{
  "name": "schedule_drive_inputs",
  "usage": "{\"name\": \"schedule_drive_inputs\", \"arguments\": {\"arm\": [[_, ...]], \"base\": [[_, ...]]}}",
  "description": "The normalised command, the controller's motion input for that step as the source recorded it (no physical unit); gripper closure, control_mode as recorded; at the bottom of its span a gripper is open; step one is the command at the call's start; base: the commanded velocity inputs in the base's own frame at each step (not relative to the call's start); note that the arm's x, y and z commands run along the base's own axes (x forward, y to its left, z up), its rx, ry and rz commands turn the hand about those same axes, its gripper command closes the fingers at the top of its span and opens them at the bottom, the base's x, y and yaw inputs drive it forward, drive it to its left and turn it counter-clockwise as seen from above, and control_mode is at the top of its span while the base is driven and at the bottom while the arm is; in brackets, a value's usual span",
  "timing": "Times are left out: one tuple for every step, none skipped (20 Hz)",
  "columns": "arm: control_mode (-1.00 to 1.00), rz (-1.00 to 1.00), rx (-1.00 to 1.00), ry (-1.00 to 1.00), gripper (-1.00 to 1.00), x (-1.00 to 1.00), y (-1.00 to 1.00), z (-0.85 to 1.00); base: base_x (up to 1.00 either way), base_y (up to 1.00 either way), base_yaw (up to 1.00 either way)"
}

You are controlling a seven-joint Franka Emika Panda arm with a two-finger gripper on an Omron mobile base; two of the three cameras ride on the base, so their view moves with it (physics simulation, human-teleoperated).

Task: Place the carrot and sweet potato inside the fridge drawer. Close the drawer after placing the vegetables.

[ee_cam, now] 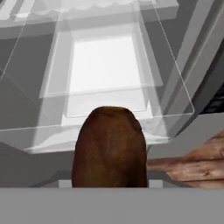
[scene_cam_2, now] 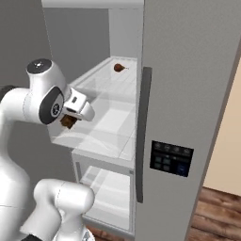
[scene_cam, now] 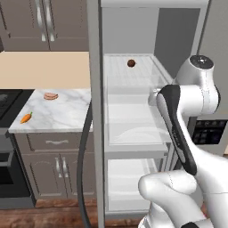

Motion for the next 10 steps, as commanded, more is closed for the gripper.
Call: {"name": "schedule_drive_inputs", "arguments": {"arm": [[-1.00, 0.01, -0.02, 0.10, 1.00, 0.94, 0.00, 0.29], [-1.00, 0.00, 0.00, 0.20, 1.00, 1.00, 0.00, 0.04], [-1.00, 0.03, 0.00, 0.19, 1.00, 1.00, 0.00, 0.00], [-1.00, 0.03, 0.00, 0.18, 1.00, 1.00, 0.00, 0.00], [-1.00, 0.01, 0.00, 0.17, 1.00, 1.00, 0.00, -0.01], [-1.00, 0.00, 0.00, 0.15, 1.00, 1.00, 0.00, -0.08], [-1.00, 0.00, 0.00, 0.15, 1.00, 0.86, 0.00, -0.24], [-1.00, 0.00, 0.00, 0.09, 1.00, 0.74, 0.00, -0.32], [-1.00, 0.00, 0.00, 0.04, 1.00, 0.69, 0.00, -0.41], [-1.00, 0.00, 0.00, 0.02, 1.00, 0.65, 0.00, -0.46]], "base": [[0.00, 0.00, 0.00], [0.00, 0.00, 0.00], [0.00, 0.00, 0.00], [0.00, 0.00, 0.00], [0.00, 0.00, 0.00], [0.00, 0.00, 0.00], [0.00, 0.00, 0.00], [0.00, 0.00, 0.00], [0.00, 0.00, 0.00], [0.00, 0.00, 0.00]]}}
